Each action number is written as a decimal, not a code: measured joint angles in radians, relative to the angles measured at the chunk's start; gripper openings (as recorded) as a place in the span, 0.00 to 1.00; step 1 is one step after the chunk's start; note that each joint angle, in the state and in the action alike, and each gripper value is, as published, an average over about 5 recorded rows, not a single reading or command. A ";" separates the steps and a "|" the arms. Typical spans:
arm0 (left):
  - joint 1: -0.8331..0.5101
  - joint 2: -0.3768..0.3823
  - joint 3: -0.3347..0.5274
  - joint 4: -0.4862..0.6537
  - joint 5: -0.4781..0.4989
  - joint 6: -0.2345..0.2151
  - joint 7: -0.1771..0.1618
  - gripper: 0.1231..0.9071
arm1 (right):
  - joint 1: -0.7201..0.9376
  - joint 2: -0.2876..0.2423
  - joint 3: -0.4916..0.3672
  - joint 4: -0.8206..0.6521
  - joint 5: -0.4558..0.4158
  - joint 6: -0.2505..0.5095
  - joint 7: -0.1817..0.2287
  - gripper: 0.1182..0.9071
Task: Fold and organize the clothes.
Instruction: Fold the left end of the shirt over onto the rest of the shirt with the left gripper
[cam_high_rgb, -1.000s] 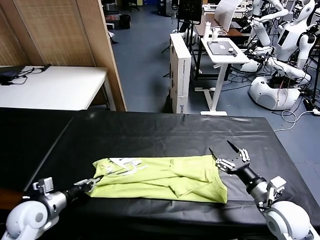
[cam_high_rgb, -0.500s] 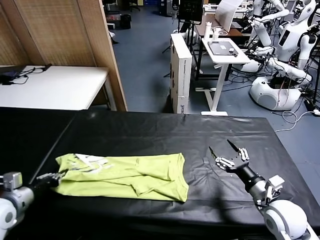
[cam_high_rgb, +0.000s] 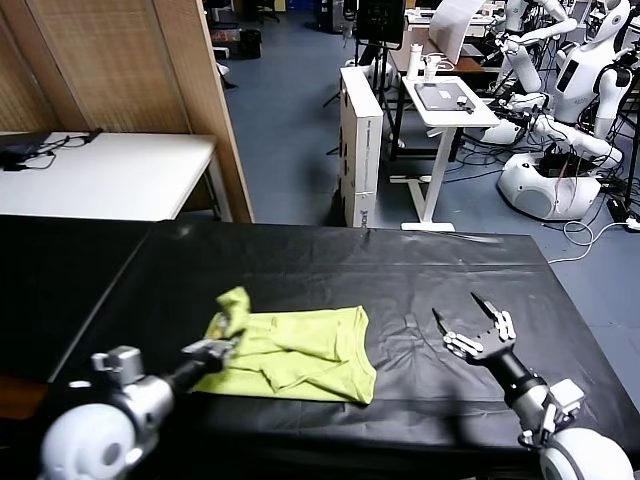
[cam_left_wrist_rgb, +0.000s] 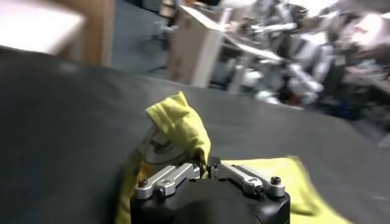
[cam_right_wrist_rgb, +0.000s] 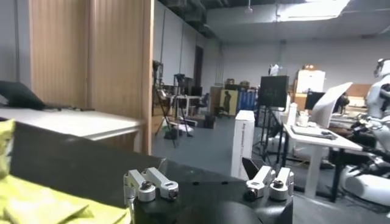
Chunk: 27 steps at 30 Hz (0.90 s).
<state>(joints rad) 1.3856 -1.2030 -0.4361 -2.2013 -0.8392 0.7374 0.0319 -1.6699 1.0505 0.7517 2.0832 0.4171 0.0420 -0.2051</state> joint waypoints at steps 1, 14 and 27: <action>-0.012 -0.009 0.020 0.004 -0.001 0.000 -0.002 0.09 | -0.004 0.005 0.001 0.000 -0.006 0.003 -0.001 1.00; -0.095 -0.093 0.130 0.048 0.018 -0.001 0.000 0.09 | -0.018 0.036 -0.008 -0.001 -0.025 0.004 -0.002 1.00; -0.081 -0.144 0.150 0.095 0.069 -0.001 0.013 0.16 | -0.024 0.039 -0.029 0.003 -0.043 0.004 -0.010 1.00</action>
<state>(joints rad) 1.3051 -1.3471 -0.2862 -2.1064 -0.7701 0.7363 0.0447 -1.6935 1.0899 0.7231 2.0865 0.3737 0.0456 -0.2150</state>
